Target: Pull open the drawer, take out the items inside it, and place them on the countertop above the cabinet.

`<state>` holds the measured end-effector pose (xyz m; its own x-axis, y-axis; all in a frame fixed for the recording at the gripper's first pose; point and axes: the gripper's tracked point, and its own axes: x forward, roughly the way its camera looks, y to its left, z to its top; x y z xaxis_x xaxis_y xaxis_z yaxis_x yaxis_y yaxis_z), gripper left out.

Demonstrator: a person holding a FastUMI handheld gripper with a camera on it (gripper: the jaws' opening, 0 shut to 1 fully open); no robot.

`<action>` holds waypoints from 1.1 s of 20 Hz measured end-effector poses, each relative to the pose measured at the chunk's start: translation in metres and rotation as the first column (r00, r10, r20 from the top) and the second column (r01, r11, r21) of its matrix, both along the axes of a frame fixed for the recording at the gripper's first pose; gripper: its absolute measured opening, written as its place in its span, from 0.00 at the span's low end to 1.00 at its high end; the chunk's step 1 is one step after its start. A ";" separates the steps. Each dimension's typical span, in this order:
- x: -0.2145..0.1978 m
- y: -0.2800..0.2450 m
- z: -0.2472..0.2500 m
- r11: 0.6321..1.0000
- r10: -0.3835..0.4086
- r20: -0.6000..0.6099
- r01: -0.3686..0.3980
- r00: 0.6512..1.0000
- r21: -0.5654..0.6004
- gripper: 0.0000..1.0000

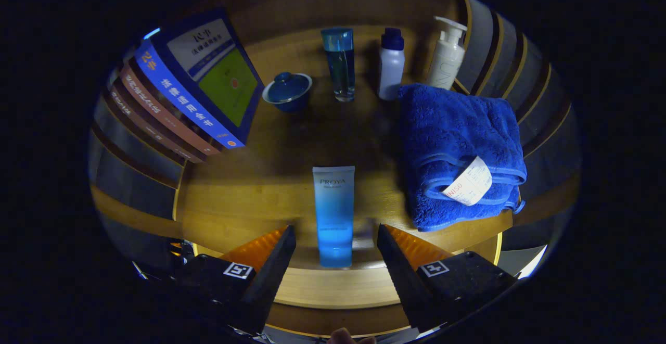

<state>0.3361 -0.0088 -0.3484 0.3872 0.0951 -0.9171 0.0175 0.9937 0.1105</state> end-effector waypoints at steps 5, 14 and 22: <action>-0.023 0.013 0.042 0.998 0.021 0.226 -0.032 0.974 0.045 1.00; -0.110 0.008 0.116 0.995 -0.001 0.598 -0.058 0.802 0.079 1.00; -0.195 -0.014 0.119 0.995 -0.062 0.730 -0.011 0.680 0.095 1.00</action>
<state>0.1408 -0.0225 -0.2289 0.9344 0.1372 -0.3289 -0.0800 0.9801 0.1818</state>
